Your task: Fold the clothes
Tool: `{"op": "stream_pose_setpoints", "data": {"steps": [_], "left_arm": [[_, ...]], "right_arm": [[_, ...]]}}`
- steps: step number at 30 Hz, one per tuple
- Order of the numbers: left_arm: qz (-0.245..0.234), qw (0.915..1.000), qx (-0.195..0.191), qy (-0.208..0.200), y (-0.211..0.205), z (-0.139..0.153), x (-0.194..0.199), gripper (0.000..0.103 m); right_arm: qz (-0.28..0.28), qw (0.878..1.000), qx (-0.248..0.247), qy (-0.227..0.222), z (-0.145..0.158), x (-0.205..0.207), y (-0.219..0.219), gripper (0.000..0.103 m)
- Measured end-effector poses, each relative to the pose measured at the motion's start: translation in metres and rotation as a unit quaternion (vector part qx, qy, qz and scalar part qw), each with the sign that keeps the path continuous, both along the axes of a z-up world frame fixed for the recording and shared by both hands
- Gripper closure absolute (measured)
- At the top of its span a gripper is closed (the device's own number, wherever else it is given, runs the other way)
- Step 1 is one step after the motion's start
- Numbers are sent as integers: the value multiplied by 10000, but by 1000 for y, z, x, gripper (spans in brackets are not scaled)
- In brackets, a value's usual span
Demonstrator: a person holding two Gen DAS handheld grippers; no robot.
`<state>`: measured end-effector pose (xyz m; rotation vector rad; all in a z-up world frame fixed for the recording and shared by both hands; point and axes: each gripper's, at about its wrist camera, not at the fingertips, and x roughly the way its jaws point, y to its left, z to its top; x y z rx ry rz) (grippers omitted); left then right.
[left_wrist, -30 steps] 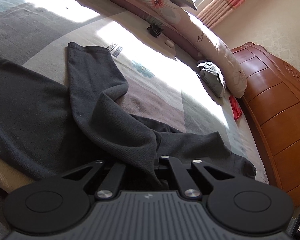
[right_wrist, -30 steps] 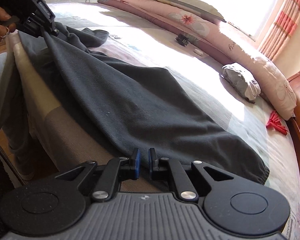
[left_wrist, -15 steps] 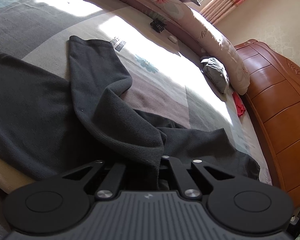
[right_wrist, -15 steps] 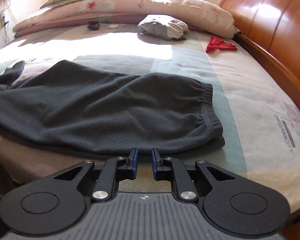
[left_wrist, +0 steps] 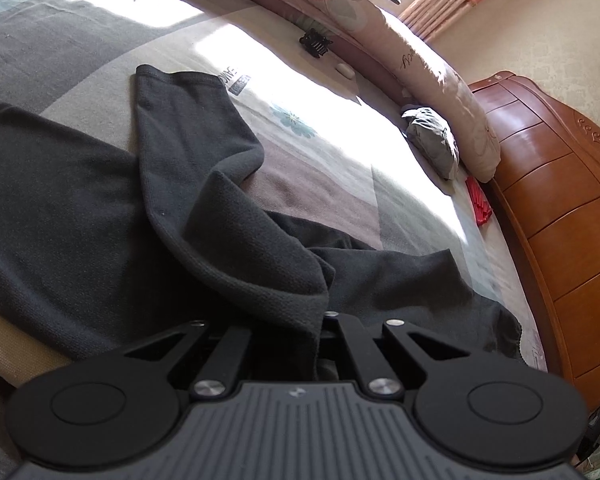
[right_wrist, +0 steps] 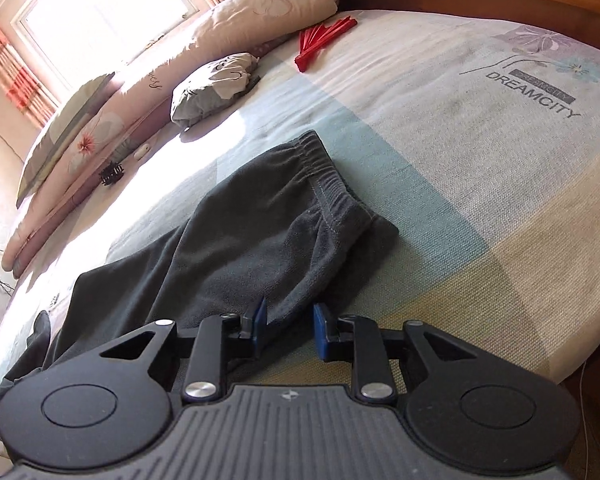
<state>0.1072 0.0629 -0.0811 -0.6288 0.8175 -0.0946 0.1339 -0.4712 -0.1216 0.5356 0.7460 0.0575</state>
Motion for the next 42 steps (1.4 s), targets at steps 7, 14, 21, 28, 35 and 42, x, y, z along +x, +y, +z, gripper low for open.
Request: {"op": "stream_pose_setpoints", "data": {"steps": [7, 14, 21, 28, 35, 42], "left_arm": [[-167, 9998, 139, 40, -1, -1, -1, 102], [-128, 9993, 41, 353, 7, -16, 3, 98], [-409, 9975, 82, 572, 15, -8, -3, 68], [-336, 9971, 570, 385, 30, 21, -13, 55], [-257, 9947, 983, -134, 43, 51, -1, 45], [-1168, 9894, 623, -600, 0, 52, 64, 41]], "right_arm": [[-102, 9999, -48, -40, 5, -2, -7, 100], [-291, 9995, -61, 100, -1, -12, -11, 93], [-73, 9926, -1125, -452, 46, -20, 29, 69], [1696, 9531, -2424, -637, 44, 9, 135, 46], [2027, 9434, -2609, -273, 16, 7, 157, 31], [2129, 9378, -2660, -674, 47, 23, 174, 31]]}}
